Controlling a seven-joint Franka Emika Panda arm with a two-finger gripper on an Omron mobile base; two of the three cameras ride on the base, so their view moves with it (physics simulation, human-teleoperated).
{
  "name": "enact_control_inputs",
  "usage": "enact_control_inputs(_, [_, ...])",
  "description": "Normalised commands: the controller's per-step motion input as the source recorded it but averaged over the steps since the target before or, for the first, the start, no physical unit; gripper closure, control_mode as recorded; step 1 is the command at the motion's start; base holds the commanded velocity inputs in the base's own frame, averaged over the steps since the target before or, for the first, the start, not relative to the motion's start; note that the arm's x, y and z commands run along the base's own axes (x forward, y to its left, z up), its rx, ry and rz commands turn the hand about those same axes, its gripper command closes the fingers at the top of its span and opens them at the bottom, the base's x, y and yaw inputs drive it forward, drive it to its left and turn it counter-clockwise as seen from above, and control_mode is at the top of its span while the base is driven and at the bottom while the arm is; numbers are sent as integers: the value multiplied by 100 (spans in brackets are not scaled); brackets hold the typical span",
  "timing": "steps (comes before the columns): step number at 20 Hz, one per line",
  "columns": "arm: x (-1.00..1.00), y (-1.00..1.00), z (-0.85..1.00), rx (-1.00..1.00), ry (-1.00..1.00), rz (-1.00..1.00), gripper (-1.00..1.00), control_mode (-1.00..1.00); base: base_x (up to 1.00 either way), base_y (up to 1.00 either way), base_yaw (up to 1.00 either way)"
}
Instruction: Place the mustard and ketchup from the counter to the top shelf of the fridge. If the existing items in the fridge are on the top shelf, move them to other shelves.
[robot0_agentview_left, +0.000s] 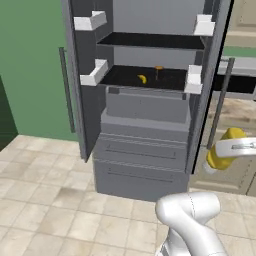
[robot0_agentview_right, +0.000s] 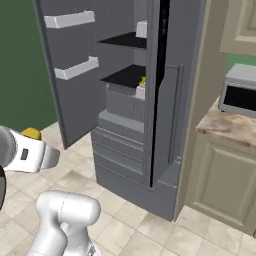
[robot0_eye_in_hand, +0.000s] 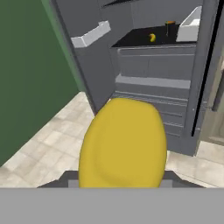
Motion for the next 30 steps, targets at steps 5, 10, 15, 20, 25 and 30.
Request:
enact_control_inputs(5, [0, 0, 0, 0, 0, 0, 100, 100, 81, 51, -18])
enact_control_inputs(10, [0, 0, 0, 0, 0, 0, 100, 100, 90, 13, -16])
enact_control_inputs(15, [0, 0, 0, 0, 0, 0, 100, 100, 77, 1, -14])
enact_control_inputs(20, [0, 0, 0, 0, 0, 0, 100, 100, 67, 10, -15])
enact_control_inputs(25, [0, 0, 0, 0, 0, 0, 100, 100, 57, 37, -15])
enact_control_inputs(30, [0, 0, 0, 0, 0, 0, 100, 100, 63, 27, -19])
